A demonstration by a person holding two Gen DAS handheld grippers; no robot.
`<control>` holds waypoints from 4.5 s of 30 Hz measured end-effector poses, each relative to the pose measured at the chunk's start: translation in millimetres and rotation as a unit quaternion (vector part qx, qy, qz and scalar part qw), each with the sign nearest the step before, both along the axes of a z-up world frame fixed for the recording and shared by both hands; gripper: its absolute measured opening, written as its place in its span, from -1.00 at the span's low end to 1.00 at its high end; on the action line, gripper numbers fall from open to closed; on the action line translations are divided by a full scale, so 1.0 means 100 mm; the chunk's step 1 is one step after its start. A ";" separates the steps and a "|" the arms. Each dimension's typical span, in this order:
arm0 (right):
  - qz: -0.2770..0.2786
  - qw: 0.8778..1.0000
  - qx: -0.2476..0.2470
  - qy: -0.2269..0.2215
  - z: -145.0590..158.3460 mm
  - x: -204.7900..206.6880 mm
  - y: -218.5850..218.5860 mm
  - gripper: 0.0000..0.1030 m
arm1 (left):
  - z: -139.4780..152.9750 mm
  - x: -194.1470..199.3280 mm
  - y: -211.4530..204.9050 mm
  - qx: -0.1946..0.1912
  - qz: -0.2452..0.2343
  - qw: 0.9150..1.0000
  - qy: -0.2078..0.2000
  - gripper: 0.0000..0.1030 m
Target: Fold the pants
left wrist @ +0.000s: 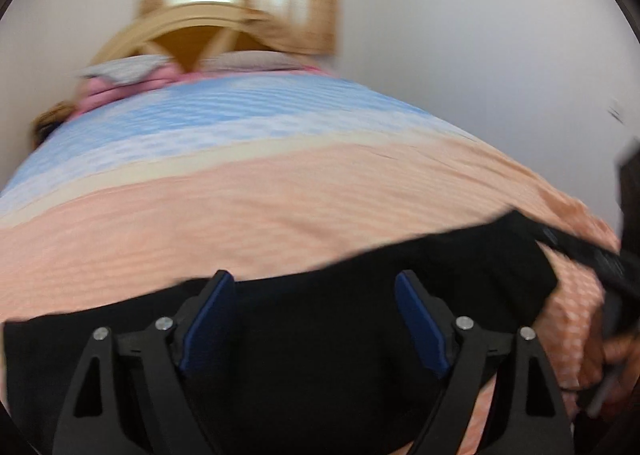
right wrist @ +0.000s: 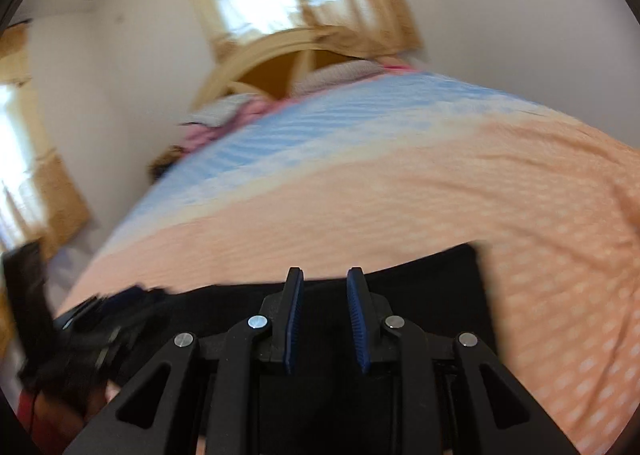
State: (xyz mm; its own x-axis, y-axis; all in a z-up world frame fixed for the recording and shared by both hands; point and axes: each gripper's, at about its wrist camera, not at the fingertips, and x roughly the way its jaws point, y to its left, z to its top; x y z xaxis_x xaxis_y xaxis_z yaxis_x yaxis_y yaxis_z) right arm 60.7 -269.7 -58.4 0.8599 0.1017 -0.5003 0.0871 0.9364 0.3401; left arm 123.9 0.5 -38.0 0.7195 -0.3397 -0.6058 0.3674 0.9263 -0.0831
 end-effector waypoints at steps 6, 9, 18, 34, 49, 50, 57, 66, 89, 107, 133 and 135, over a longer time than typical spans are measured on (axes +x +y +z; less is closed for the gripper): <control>0.110 0.992 -0.038 0.041 -0.40 0.21 0.95 -0.53 | -0.12 -0.17 1.44 0.019 0.187 0.982 0.011 0.69; 0.119 0.989 -0.059 0.061 -0.54 0.34 1.11 -0.53 | -0.23 -0.27 2.11 0.013 0.265 0.963 0.033 0.69; 0.175 0.981 -0.078 0.023 -0.13 0.36 1.67 -0.52 | -0.70 -0.27 2.61 -0.148 0.281 0.942 0.109 0.69; 0.231 0.966 -0.094 0.072 -0.67 0.57 2.31 -0.24 | -0.58 -0.27 2.23 -0.100 0.213 0.969 0.071 -0.43; 0.114 0.992 0.042 0.019 -0.37 0.44 1.34 -0.24 | 0.38 -0.38 1.20 -0.119 0.066 0.990 -0.027 -0.50; 0.102 0.993 0.053 0.017 -0.35 0.41 1.22 -0.24 | 0.43 -0.38 0.99 -0.117 0.040 0.992 -0.033 -0.50; 0.011 0.995 0.095 0.001 -0.29 0.12 0.50 -0.24 | 0.38 -0.35 -0.28 -0.102 -0.117 0.988 -0.027 -0.50; -0.038 0.986 0.161 0.007 -0.47 -0.10 0.01 -0.24 | -0.30 -0.51 -0.99 0.004 -0.186 0.982 0.008 0.13; 0.039 0.984 0.161 0.059 -0.41 0.24 0.57 0.37 | -0.12 -0.29 0.45 -0.059 0.017 0.998 0.018 0.94; 0.025 0.991 0.034 0.124 -0.44 0.38 0.67 -0.39 | -0.17 -0.23 0.46 -0.038 0.014 0.999 0.029 0.94; 0.018 0.995 -0.008 0.102 -0.34 0.02 -0.76 -0.59 | -0.10 -0.12 -0.04 -0.025 -0.001 0.999 0.023 0.94; 0.003 0.995 -0.010 0.099 -0.33 -0.04 -0.80 -0.26 | -0.09 -0.15 -0.15 -0.013 -0.012 1.000 0.018 0.94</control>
